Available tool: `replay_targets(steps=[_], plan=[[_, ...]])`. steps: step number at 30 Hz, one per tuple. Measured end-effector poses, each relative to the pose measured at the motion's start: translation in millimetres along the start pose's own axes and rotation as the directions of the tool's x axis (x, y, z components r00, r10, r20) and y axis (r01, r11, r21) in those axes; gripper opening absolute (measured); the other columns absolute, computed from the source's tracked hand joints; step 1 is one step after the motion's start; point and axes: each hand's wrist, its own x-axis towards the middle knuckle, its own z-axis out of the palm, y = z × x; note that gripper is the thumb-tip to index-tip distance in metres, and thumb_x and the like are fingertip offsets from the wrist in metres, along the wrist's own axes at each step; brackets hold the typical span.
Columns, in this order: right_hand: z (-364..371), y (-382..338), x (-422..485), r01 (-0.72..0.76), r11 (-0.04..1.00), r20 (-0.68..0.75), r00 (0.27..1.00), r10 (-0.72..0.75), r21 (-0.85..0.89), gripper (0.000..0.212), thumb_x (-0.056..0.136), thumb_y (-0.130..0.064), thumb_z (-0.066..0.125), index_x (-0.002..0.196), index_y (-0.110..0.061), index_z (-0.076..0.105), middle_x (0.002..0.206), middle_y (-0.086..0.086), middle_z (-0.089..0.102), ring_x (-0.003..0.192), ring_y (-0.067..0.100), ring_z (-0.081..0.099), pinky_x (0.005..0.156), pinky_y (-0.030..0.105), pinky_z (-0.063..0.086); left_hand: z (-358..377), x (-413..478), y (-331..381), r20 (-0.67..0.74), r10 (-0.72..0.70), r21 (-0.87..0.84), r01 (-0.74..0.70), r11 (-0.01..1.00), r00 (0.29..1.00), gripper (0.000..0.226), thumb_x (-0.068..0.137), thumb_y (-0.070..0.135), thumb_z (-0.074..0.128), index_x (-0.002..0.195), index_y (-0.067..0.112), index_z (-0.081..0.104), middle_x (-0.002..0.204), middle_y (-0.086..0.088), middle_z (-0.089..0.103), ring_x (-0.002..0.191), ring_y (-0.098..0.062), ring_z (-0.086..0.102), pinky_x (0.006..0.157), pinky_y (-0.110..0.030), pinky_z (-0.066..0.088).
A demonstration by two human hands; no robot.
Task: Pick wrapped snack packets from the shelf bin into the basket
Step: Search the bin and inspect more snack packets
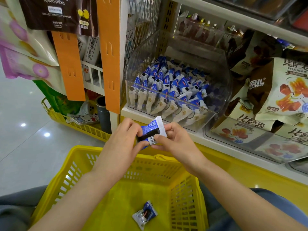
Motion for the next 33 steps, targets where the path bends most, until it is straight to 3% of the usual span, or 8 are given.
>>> replay_targets(steps=[5, 8, 13, 18, 22, 25, 29, 33], plan=[[-2, -4, 1, -0.024, 0.996, 0.047, 0.999, 0.028, -0.084, 0.029, 0.087, -0.012, 0.061, 0.112, -0.007, 0.045, 0.108, 0.009, 0.065, 0.087, 0.019, 0.067, 0.073, 0.033, 0.059, -4, 0, 2, 0.019, 0.017, -0.002, -0.017, 1.000, 1.000, 0.022, 0.080, 0.021, 0.068, 0.083, 0.020, 0.047, 0.095, 0.007, 0.038, 0.086, -0.011, 0.044, 0.068, -0.034, 0.048], [-5, -9, 3, -0.011, 0.955, 0.038, 0.999, 0.023, -0.295, 0.028, 0.087, -0.033, 0.059, 0.110, -0.019, 0.054, 0.100, 0.002, 0.065, 0.089, 0.017, 0.067, 0.079, 0.035, 0.057, -8, -1, 5, 0.057, 0.110, 0.040, -0.112, 0.993, 0.992, 0.024, 0.079, 0.013, 0.069, 0.081, 0.020, 0.046, 0.098, 0.006, 0.041, 0.091, -0.013, 0.045, 0.068, -0.039, 0.049], [-1, -7, 6, -0.014, 0.966, -0.016, 1.000, 0.010, -0.259, 0.009, 0.092, -0.019, 0.054, 0.088, -0.015, 0.060, 0.103, 0.016, 0.066, 0.077, 0.013, 0.060, 0.060, 0.018, 0.052, -12, 0, 9, -0.019, 0.129, 0.199, -0.123, 0.972, 0.991, 0.020, 0.071, 0.006, 0.075, 0.079, 0.012, 0.058, 0.079, -0.002, 0.042, 0.069, -0.020, 0.044, 0.046, -0.035, 0.040], [5, 2, 7, -0.019, 0.987, -0.033, 0.999, 0.014, -0.160, 0.010, 0.092, -0.019, 0.054, 0.098, -0.012, 0.058, 0.104, 0.013, 0.063, 0.068, 0.006, 0.056, 0.057, 0.014, 0.049, 1, -4, 6, -0.053, -0.038, -0.070, 0.034, 0.997, 0.998, 0.009, 0.087, 0.036, 0.048, 0.086, 0.027, 0.044, 0.084, 0.010, 0.045, 0.071, -0.010, 0.051, 0.056, -0.029, 0.046], [11, 8, 6, 0.007, 0.995, 0.047, 0.999, -0.002, -0.101, 0.028, 0.089, -0.015, 0.059, 0.115, -0.010, 0.052, 0.105, 0.003, 0.060, 0.069, 0.005, 0.061, 0.057, 0.012, 0.048, 3, 0, -1, -0.101, -0.080, -0.183, 0.061, 0.981, 0.992, 0.017, 0.086, 0.025, 0.057, 0.080, 0.034, 0.044, 0.084, 0.012, 0.051, 0.076, -0.006, 0.055, 0.059, -0.020, 0.046], [13, 8, 5, 0.034, 0.994, 0.112, 0.993, -0.022, -0.106, 0.038, 0.085, -0.007, 0.063, 0.121, -0.009, 0.050, 0.112, 0.002, 0.060, 0.082, 0.011, 0.064, 0.065, 0.016, 0.053, 6, 1, -6, -0.074, -0.114, -0.220, 0.096, 0.971, 0.991, 0.031, 0.087, 0.014, 0.058, 0.080, 0.038, 0.040, 0.083, 0.015, 0.055, 0.078, -0.001, 0.057, 0.064, -0.012, 0.046], [17, 12, 7, 0.084, 0.963, 0.060, 0.996, -0.071, -0.256, 0.041, 0.083, -0.008, 0.066, 0.121, -0.011, 0.051, 0.117, 0.005, 0.062, 0.099, 0.022, 0.065, 0.087, 0.041, 0.054, 10, 0, -10, -0.092, -0.162, -0.267, 0.133, 0.955, 0.982, 0.032, 0.087, 0.007, 0.057, 0.096, 0.033, 0.041, 0.085, 0.017, 0.054, 0.079, 0.000, 0.059, 0.064, -0.019, 0.052], [20, 15, 10, 0.119, 0.940, 0.031, 0.993, -0.116, -0.321, 0.039, 0.082, -0.011, 0.066, 0.117, -0.017, 0.052, 0.114, 0.002, 0.064, 0.100, 0.018, 0.062, 0.091, 0.041, 0.051, 12, 2, -10, -0.115, -0.194, -0.282, 0.155, 0.947, 0.974, 0.032, 0.088, 0.004, 0.052, 0.099, 0.031, 0.041, 0.087, 0.017, 0.053, 0.082, -0.003, 0.059, 0.063, -0.018, 0.050]])
